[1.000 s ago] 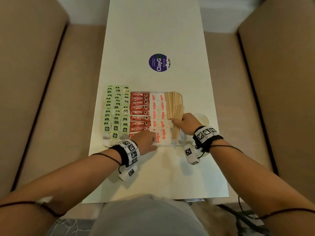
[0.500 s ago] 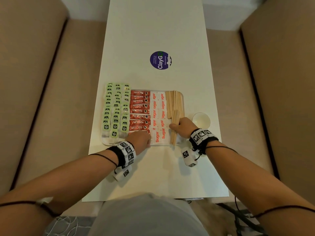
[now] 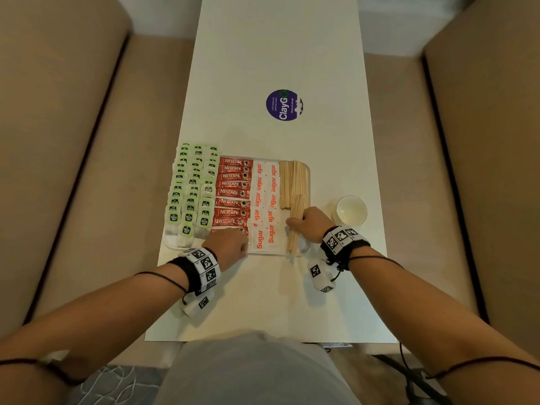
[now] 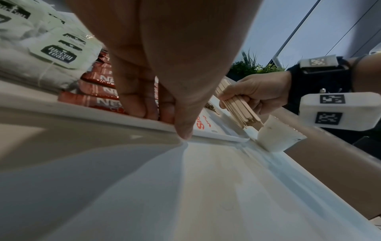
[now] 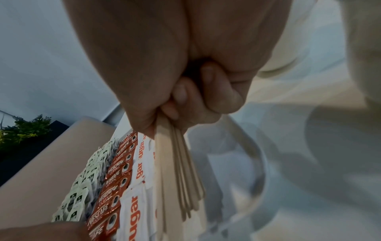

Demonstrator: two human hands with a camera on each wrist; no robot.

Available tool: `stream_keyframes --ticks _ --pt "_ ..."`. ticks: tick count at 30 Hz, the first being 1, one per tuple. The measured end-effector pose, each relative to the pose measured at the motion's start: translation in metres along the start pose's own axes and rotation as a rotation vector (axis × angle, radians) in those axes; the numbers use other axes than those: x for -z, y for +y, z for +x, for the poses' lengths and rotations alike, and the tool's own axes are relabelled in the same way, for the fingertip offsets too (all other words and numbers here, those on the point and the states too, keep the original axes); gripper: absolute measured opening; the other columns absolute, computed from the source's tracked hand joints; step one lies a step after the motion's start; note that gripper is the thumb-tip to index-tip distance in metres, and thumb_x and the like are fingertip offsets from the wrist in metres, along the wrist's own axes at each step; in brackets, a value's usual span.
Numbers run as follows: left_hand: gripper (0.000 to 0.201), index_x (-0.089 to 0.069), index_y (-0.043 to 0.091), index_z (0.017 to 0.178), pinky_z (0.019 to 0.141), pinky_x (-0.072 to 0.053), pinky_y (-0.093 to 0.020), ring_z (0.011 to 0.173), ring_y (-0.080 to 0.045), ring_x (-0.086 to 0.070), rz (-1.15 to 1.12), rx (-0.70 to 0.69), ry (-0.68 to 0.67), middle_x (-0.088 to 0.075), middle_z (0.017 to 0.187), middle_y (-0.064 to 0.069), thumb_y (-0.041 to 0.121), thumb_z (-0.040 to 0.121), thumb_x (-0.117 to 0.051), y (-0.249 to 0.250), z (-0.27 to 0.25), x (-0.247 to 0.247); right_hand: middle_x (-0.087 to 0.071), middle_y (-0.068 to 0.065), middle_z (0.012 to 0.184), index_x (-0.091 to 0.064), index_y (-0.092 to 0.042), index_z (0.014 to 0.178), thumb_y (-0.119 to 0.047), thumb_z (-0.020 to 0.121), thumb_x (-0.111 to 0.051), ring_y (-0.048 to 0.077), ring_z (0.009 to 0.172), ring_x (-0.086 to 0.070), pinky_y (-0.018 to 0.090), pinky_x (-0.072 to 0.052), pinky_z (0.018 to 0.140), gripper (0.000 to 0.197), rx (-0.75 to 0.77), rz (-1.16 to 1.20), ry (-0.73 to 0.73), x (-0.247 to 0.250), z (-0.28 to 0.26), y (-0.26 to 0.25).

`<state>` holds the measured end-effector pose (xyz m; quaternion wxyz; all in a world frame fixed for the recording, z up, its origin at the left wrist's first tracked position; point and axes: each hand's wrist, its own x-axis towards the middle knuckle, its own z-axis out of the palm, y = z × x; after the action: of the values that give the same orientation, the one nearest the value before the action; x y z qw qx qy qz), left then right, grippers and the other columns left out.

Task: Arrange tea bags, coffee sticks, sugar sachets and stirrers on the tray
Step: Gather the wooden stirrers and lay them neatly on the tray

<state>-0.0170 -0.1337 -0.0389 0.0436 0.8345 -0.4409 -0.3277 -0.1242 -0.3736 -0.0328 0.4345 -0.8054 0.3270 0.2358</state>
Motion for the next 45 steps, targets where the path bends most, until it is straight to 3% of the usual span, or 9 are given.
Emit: stream_keyframes --ticks 3,6,12,16,19,27,34,40,45 --pt "0.014 -0.067 0.023 0.082 0.066 -0.049 -0.027 0.076 -0.013 -0.061 -0.028 0.006 0.006 -0.065 0.08 0.009 0.035 0.089 -0.067 0.005 0.003 0.004 -0.048 0.0 0.056 -0.052 -0.012 0.066 -0.036 0.096 -0.063 0.017 0.049 -0.044 0.03 -0.038 0.053 0.04 0.004 -0.007 0.0 -0.003 0.006 -0.003" --pt "0.019 -0.067 0.023 0.098 0.066 -0.043 -0.025 0.08 -0.011 -0.058 -0.12 -0.026 0.057 -0.062 0.09 0.009 0.04 0.091 -0.066 0.019 0.011 0.017 -0.045 -0.002 0.05 -0.049 -0.014 0.061 -0.037 0.095 -0.064 0.016 0.043 -0.041 0.029 -0.036 0.05 0.043 0.006 -0.031 0.016 -0.003 0.012 -0.01" --pt "0.049 -0.051 0.015 0.14 0.091 -0.053 -0.039 0.106 -0.023 -0.061 -0.22 0.018 0.107 -0.059 0.125 -0.005 0.025 0.094 -0.064 0.054 0.05 0.032 -0.037 -0.004 0.042 -0.042 -0.017 0.052 -0.036 0.093 -0.065 0.014 0.038 -0.034 0.029 -0.034 0.05 0.051 -0.026 -0.088 0.022 -0.005 0.018 -0.017" --pt "0.038 -0.054 0.014 0.124 0.079 -0.055 -0.042 0.092 -0.028 -0.061 -0.124 0.055 0.031 -0.054 0.118 -0.007 0.015 0.088 -0.066 0.069 0.064 0.029 -0.04 -0.003 0.049 -0.044 -0.016 0.057 -0.038 0.092 -0.066 0.015 0.043 -0.035 0.028 -0.031 0.049 0.046 -0.017 -0.089 0.007 -0.008 0.018 -0.012" --pt "0.027 -0.053 0.014 0.109 0.065 -0.046 -0.036 0.079 -0.025 -0.056 -0.068 0.059 0.01 -0.051 0.109 -0.008 0.013 0.086 -0.068 0.071 0.066 0.025 -0.042 -0.002 0.051 -0.047 -0.016 0.059 -0.04 0.09 -0.067 0.015 0.043 -0.037 0.029 -0.033 0.05 0.044 -0.027 -0.088 0.001 -0.009 0.017 -0.009" --pt "0.04 -0.052 0.01 0.123 0.077 -0.053 -0.041 0.094 -0.031 -0.061 -0.077 0.059 0.033 -0.052 0.116 -0.01 0.011 0.088 -0.069 0.069 0.067 0.021 -0.044 -0.002 0.049 -0.047 -0.016 0.057 -0.041 0.087 -0.071 0.016 0.044 -0.04 0.028 -0.035 0.049 0.046 -0.081 -0.117 -0.003 0.001 0.016 -0.005" --pt "0.031 -0.049 0.011 0.106 0.063 -0.042 -0.034 0.08 -0.027 -0.058 -0.068 0.037 0.048 -0.059 0.099 -0.008 0.006 0.084 -0.07 0.072 0.069 0.019 -0.051 0.002 0.055 -0.053 -0.013 0.064 -0.044 0.088 -0.073 0.017 0.046 -0.046 0.029 -0.039 0.051 0.044 -0.092 -0.113 -0.016 0.004 0.012 -0.004" --pt "0.03 -0.046 0.011 0.106 0.054 -0.037 -0.03 0.072 -0.024 -0.057 -0.104 0.036 0.056 -0.056 0.085 -0.004 0.011 0.087 -0.069 0.076 0.073 0.018 -0.045 -0.002 0.048 -0.048 -0.015 0.056 -0.044 0.09 -0.071 0.014 0.042 -0.041 0.025 -0.033 0.045 0.05 -0.14 -0.155 0.028 0.013 0.003 -0.003" --pt "0.037 -0.045 0.009 0.116 0.056 -0.043 -0.03 0.07 -0.023 -0.058 -0.16 0.042 0.035 -0.059 0.085 -0.007 0.009 0.087 -0.067 0.082 0.075 0.017 -0.061 0.003 0.065 -0.067 -0.008 0.076 -0.043 0.089 -0.073 0.018 0.057 -0.057 0.028 -0.046 0.053 0.038 -0.135 -0.194 0.085 0.014 -0.002 -0.004"
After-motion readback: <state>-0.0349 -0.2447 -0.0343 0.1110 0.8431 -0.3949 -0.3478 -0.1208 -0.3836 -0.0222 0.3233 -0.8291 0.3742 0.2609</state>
